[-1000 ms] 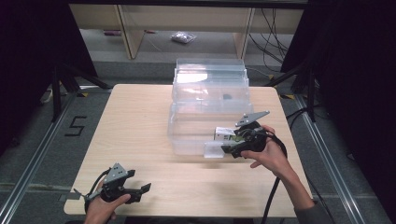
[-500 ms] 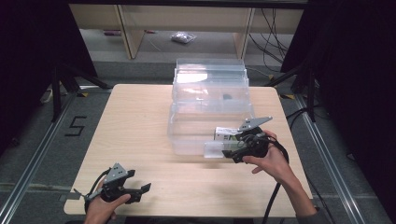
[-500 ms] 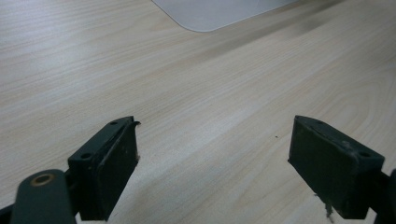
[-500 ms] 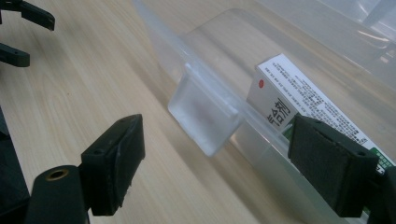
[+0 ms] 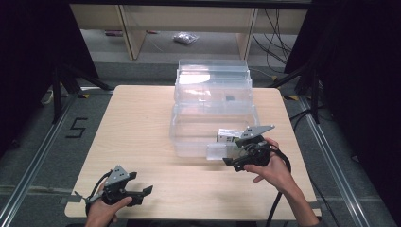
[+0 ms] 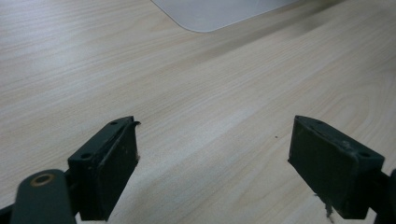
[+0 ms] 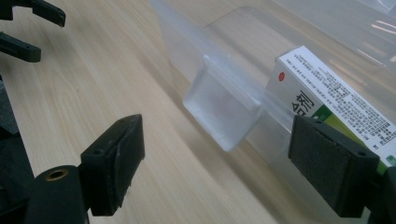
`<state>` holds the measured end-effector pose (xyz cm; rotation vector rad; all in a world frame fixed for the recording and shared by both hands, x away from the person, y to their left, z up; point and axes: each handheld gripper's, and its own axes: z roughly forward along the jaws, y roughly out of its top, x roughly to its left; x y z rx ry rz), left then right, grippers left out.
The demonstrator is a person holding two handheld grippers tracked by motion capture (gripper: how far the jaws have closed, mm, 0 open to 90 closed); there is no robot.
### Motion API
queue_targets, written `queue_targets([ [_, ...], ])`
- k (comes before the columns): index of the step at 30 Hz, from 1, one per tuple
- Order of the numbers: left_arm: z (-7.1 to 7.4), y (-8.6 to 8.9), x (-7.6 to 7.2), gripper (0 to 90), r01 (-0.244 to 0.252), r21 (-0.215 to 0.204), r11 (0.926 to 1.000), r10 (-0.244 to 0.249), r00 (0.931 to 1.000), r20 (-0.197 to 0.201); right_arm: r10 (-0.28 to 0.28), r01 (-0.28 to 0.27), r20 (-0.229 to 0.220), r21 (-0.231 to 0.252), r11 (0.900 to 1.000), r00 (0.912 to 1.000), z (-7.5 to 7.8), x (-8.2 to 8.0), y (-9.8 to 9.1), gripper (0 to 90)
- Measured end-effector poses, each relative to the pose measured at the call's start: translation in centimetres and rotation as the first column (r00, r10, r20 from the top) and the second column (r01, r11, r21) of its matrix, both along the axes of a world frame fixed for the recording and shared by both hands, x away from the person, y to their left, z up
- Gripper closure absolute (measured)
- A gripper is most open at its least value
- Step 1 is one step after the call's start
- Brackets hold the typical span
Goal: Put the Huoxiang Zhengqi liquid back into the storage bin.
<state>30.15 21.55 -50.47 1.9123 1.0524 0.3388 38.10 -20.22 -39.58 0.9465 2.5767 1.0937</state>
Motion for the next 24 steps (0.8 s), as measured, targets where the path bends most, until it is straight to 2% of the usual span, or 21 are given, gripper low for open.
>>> queue_targets([
  [3,0.0,0.0,0.0,15.0,0.0,0.0,1.0,0.0,1.0,-0.001,0.016,-0.016,0.004,-0.006,0.9999,0.9999,-0.2,-0.2,-0.1,19.6],
  [4,0.0,0.0,0.0,15.0,0.0,0.0,1.0,0.0,1.0,0.0,-0.003,0.003,0.009,0.0,1.0,1.0,-0.3,-0.4,0.0,19.6],
  [5,0.0,0.0,0.0,14.9,0.0,-0.001,1.0,0.0,1.0,0.0,0.029,-0.029,0.01,-0.01,0.9995,0.9995,-0.3,-0.2,-0.2,19.5],
  [6,0.0,0.0,0.0,14.9,0.0,0.0,1.0,0.0,1.0,0.001,0.005,-0.005,-0.009,-0.004,1.0,0.9999,-0.4,-0.5,-0.1,19.4],
  [7,0.0,0.0,0.0,14.9,0.0,0.0,1.0,0.0,1.0,0.001,0.023,-0.023,0.002,-0.006,0.9997,0.9997,-0.6,-0.4,-0.1,19.5],
  [10,0.0,0.0,0.0,14.9,0.0,-0.002,1.0,0.0,1.0,0.001,0.014,-0.014,-0.003,-0.006,0.9999,0.9999,-0.9,-0.6,0.0,19.4],
  [11,0.0,0.0,0.0,15.0,0.0,-0.001,1.0,0.0,1.0,0.001,0.013,-0.013,0.008,-0.004,0.9999,0.9999,-1.0,-0.6,0.0,19.4],
  [12,0.0,0.0,0.0,15.0,-0.001,-0.002,1.0,0.001,1.0,0.0,0.006,-0.006,-0.003,-0.015,0.9999,1.0,-0.9,-0.7,0.0,19.4],
  [14,0.0,0.0,0.0,14.9,-0.001,-0.003,1.0,0.001,1.0,0.0,0.028,-0.028,0.004,-0.01,0.9996,0.9996,-1.0,-0.7,0.0,19.4],
  [15,0.0,0.0,0.0,14.9,0.0,-0.002,1.0,0.0,1.0,0.0,0.008,-0.008,0.0,-0.007,0.9999,1.0,-1.1,-0.9,0.1,19.4],
  [16,0.0,0.0,0.0,14.9,0.0,-0.002,1.0,0.0,1.0,0.0,0.015,-0.015,0.003,-0.015,0.9998,0.9999,-1.1,-0.9,0.1,19.4],
  [17,0.0,0.0,0.0,15.0,0.0,-0.003,1.0,0.0,1.0,0.0,0.013,-0.013,0.014,0.004,0.9999,0.9998,-1.3,-1.0,0.2,19.4],
  [22,0.1,0.1,0.0,14.9,0.006,-0.001,1.0,-0.006,1.0,0.001,0.023,-0.023,0.019,0.003,0.9997,0.9995,-2.2,-1.3,0.2,19.6],
  [23,0.1,0.1,0.0,14.9,0.006,-0.002,1.0,-0.006,1.0,0.0,0.012,-0.012,-0.002,-0.008,0.9999,0.9999,-2.1,-1.4,0.2,19.7],
  [24,0.1,0.1,0.0,15.0,0.006,-0.002,1.0,-0.006,1.0,0.0,0.001,-0.001,0.0,-0.003,1.0,1.0,-2.3,-1.5,0.2,19.7],
])
